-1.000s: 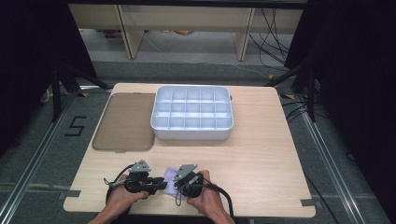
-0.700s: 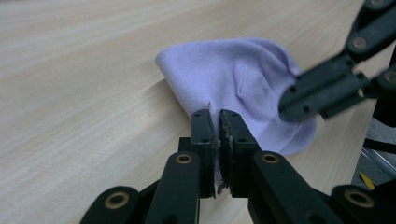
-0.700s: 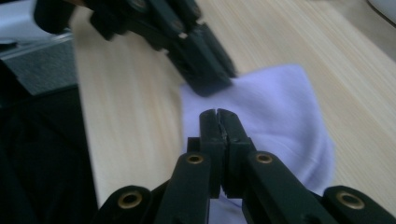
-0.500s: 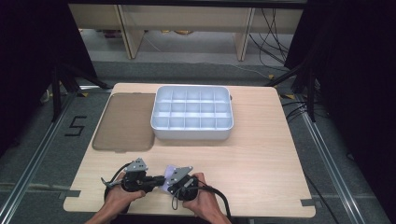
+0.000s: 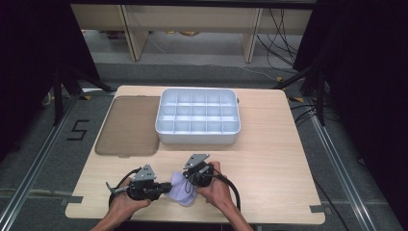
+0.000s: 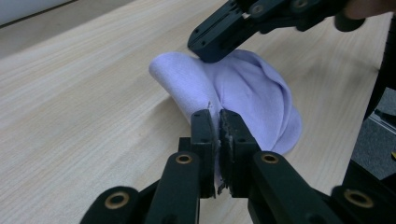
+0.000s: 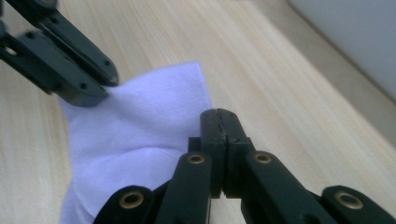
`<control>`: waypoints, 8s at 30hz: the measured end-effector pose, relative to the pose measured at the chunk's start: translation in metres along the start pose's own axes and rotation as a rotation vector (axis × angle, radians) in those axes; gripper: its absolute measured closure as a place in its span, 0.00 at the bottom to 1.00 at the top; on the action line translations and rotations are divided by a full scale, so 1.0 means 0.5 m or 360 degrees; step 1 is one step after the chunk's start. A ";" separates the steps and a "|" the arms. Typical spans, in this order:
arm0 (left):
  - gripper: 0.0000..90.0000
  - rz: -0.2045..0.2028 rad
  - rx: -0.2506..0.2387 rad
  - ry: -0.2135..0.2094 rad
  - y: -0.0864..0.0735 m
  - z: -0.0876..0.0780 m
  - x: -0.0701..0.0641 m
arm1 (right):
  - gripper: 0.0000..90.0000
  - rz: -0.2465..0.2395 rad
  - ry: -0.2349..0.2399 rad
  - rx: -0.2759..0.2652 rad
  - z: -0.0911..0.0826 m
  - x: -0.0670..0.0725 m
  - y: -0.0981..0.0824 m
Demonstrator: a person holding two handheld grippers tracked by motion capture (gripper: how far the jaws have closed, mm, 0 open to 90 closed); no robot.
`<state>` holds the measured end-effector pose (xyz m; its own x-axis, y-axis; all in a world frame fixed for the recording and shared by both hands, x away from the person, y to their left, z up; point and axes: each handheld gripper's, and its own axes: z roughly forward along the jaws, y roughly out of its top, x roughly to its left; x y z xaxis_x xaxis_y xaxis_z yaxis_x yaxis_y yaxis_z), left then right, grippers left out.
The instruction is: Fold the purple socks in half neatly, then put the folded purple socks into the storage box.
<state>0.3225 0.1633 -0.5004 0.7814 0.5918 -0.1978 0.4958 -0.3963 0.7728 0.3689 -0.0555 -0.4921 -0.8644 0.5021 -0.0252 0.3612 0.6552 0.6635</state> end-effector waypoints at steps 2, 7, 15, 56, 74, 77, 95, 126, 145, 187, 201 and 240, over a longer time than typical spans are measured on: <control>0.93 -0.0037 -0.0003 -0.0003 -0.001 0.002 -0.003 | 1.00 -0.0003 -0.0010 0.0030 0.012 -0.005 -0.007; 0.93 0.0011 -0.0013 0.0004 0.001 0.000 -0.003 | 1.00 0.0002 -0.0030 -0.0021 -0.009 -0.007 -0.002; 0.93 0.0020 -0.0013 0.0023 0.004 -0.004 -0.008 | 0.99 -0.0010 0.0009 -0.0048 -0.072 0.023 -0.013; 0.93 0.0361 0.0043 -0.0039 0.032 0.065 -0.096 | 0.99 0.0112 0.0069 0.0114 -0.053 0.013 -0.064; 0.91 0.0330 0.0029 -0.0074 0.025 0.085 -0.106 | 1.00 0.0095 0.0063 0.0054 -0.060 0.013 -0.023; 0.89 0.0334 -0.0008 -0.0084 0.031 0.074 -0.106 | 1.00 0.0108 0.0063 0.0095 -0.056 0.010 -0.033; 0.93 0.0277 0.0056 -0.0052 0.002 0.063 -0.099 | 1.00 0.0090 0.0059 0.0083 -0.064 0.010 -0.043; 0.93 0.0300 0.0068 -0.0040 0.006 0.056 -0.056 | 0.63 0.0495 0.0179 0.0126 -0.034 -0.014 -0.053; 0.89 0.0278 0.0050 -0.0081 0.004 0.056 -0.051 | 0.78 0.0585 0.0271 0.0055 -0.031 -0.012 -0.069; 0.40 0.0030 0.0075 0.0164 -0.057 -0.061 0.029 | 0.83 0.0305 0.0182 -0.0040 -0.079 0.015 -0.031; 0.40 0.0023 0.0050 0.0165 -0.056 -0.063 0.031 | 0.83 0.0278 0.0061 -0.0103 -0.142 -0.003 -0.006; 0.30 0.0086 0.0097 0.0168 -0.053 -0.056 0.028 | 0.83 0.0319 -0.0361 -0.0024 -0.283 -0.197 0.073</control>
<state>0.3099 0.2017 -0.5068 0.7650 0.6377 -0.0898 0.4787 -0.4698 0.7417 0.4181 -0.1608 -0.3596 -0.6757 0.7349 -0.0579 0.5099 0.5227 0.6832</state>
